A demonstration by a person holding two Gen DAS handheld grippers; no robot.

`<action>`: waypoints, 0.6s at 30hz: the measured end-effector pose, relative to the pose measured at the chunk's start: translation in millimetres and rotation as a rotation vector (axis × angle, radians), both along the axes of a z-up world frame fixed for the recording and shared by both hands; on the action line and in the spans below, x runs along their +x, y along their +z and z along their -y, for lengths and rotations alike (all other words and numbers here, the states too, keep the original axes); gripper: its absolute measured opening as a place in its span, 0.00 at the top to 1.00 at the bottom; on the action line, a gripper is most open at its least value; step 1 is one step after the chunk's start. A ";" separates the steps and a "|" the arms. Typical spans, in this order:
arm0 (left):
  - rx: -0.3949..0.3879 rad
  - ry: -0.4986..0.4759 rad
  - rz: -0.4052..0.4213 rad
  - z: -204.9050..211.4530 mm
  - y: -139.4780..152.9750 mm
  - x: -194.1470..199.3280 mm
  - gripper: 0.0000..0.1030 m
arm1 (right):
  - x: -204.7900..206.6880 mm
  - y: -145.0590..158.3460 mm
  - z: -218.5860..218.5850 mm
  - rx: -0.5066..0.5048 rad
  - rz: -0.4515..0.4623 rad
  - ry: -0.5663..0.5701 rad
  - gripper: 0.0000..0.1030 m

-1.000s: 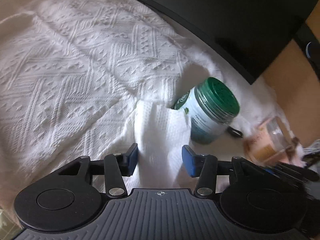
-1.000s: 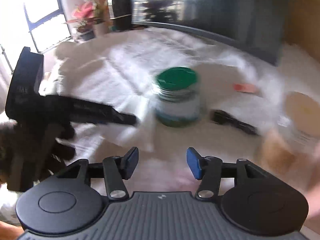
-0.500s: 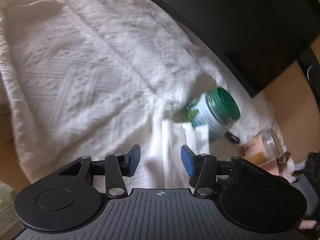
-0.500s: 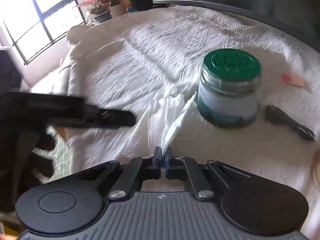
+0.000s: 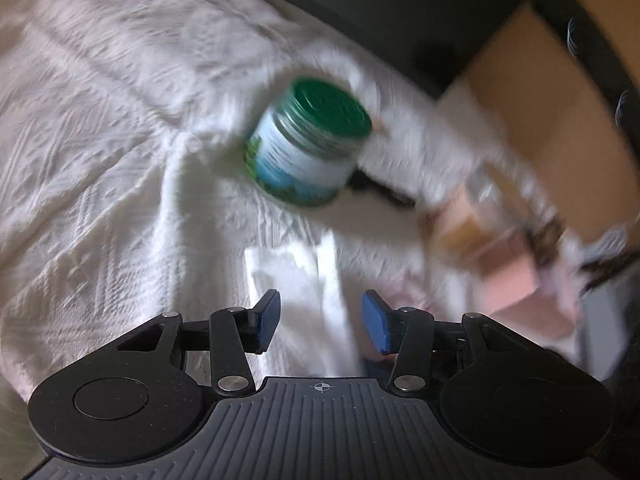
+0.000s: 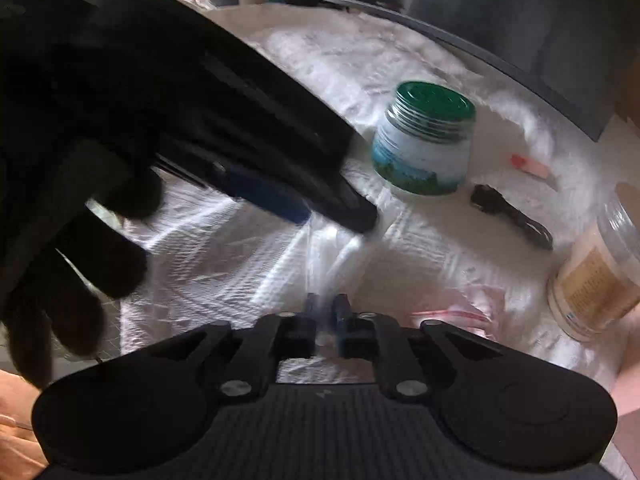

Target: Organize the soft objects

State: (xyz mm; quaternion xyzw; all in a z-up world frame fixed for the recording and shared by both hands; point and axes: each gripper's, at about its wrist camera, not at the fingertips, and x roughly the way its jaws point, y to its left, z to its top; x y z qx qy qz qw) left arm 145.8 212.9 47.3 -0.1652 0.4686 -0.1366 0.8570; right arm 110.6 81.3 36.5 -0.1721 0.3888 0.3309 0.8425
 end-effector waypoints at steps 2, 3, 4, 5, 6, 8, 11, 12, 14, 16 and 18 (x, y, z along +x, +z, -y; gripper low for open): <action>0.131 -0.017 0.003 19.7 -1.6 -0.3 0.51 | -4.4 2.8 11.1 0.017 -0.001 0.009 0.64; 0.189 -0.025 0.005 27.9 -2.8 -1.2 0.51 | -6.6 4.2 18.0 0.024 0.003 0.006 0.61; 0.224 -0.030 0.008 31.8 -3.6 -2.8 0.51 | -8.9 5.3 26.5 0.026 0.004 -0.001 0.61; 0.250 -0.031 0.014 35.6 -4.2 -4.3 0.51 | -9.6 6.0 36.0 0.024 0.006 -0.014 0.61; 0.269 -0.028 0.015 37.9 -4.5 -5.4 0.52 | -9.9 6.7 44.1 0.023 0.010 -0.027 0.61; 0.291 -0.012 0.006 39.5 -4.4 -6.6 0.52 | -12.1 9.1 60.3 0.022 0.019 -0.055 0.61; 0.315 0.004 -0.005 41.4 -5.5 -9.0 0.52 | -12.1 13.2 79.1 0.031 0.027 -0.090 0.60; 0.321 0.008 -0.008 41.7 -5.1 -10.1 0.52 | -12.6 14.6 84.3 0.036 0.031 -0.100 0.60; 0.314 0.029 -0.021 40.3 -5.5 -11.7 0.52 | -13.4 16.8 92.4 0.052 0.034 -0.122 0.59; 0.261 0.070 -0.032 36.7 -5.9 -13.3 0.49 | -10.7 18.8 99.3 0.070 0.043 -0.148 0.59; 0.213 0.102 -0.038 34.9 -6.1 -15.1 0.43 | -14.1 24.1 109.0 0.095 0.069 -0.175 0.57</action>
